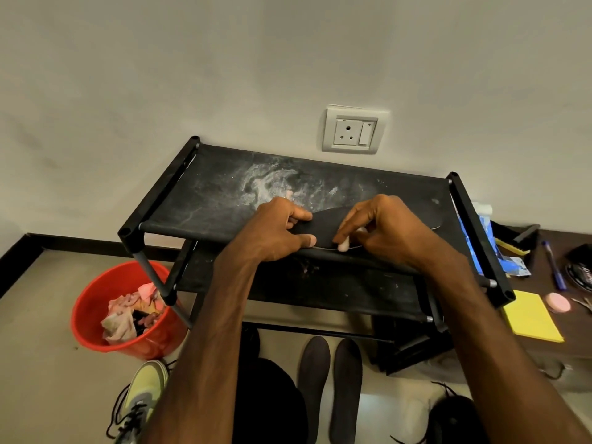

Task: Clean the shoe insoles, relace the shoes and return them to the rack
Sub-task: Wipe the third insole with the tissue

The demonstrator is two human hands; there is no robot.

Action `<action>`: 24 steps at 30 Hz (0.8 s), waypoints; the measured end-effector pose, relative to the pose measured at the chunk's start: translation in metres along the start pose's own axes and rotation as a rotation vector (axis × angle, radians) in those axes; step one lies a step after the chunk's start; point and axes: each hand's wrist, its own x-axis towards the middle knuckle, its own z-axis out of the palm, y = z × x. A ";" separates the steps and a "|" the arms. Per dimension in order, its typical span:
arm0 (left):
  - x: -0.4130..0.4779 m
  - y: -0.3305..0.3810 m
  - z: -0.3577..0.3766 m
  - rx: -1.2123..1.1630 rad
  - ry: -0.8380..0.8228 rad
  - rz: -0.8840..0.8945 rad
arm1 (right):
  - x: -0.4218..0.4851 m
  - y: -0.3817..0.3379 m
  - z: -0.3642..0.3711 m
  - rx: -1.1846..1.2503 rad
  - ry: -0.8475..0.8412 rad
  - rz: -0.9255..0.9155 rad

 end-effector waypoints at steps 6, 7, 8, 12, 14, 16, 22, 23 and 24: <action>0.000 0.003 0.001 0.007 0.004 0.002 | 0.001 0.001 0.012 0.016 0.032 -0.058; 0.000 0.003 0.001 0.005 0.008 0.000 | -0.003 0.006 0.006 0.009 0.028 -0.029; 0.000 0.003 0.001 0.002 0.012 0.003 | -0.008 0.011 -0.001 0.002 0.030 0.013; -0.001 0.003 0.001 -0.006 0.023 0.015 | -0.029 0.041 -0.024 -0.044 0.176 0.193; -0.001 0.003 0.001 0.000 0.026 0.019 | -0.033 0.049 -0.029 -0.079 0.243 0.262; -0.001 0.003 0.001 0.006 0.032 0.023 | -0.031 0.047 -0.027 -0.125 0.236 0.268; 0.000 0.001 0.002 -0.001 0.053 0.017 | -0.003 0.014 0.012 -0.098 0.196 0.116; 0.000 0.000 0.002 -0.006 0.052 0.014 | 0.003 0.014 0.017 -0.082 0.238 0.145; 0.000 0.000 0.002 -0.009 0.049 0.012 | 0.008 0.015 0.021 -0.069 0.299 0.182</action>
